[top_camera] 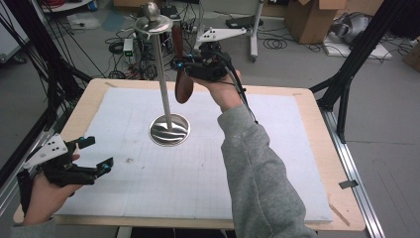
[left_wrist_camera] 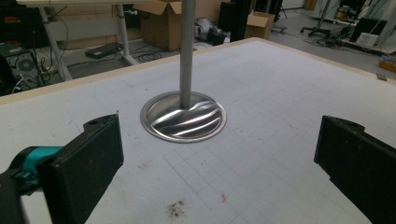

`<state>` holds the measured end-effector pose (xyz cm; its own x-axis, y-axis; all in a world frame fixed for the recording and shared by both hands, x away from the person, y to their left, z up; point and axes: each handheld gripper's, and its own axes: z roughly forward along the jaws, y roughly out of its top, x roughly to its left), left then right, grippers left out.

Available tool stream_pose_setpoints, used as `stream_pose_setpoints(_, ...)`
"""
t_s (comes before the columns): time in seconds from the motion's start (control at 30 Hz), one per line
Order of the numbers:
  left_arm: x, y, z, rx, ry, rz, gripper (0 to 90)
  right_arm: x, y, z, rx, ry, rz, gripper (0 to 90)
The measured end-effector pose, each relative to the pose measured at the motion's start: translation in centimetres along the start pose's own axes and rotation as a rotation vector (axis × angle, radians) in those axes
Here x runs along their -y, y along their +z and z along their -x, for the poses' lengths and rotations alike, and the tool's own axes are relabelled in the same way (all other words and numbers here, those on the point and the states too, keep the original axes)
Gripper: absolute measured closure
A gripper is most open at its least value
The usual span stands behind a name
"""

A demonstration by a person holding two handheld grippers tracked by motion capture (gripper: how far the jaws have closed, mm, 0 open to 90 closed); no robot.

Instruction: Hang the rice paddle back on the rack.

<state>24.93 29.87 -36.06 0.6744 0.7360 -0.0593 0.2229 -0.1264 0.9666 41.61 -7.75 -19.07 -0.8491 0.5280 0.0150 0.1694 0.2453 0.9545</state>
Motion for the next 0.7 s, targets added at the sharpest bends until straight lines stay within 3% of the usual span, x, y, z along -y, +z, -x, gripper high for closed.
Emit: stream_pose_setpoints(0.7,0.12,-0.4,0.03,-0.007,-0.002,-0.003,1.8,0.29,0.87,0.04,-0.005,0.005,0.007,77.1)
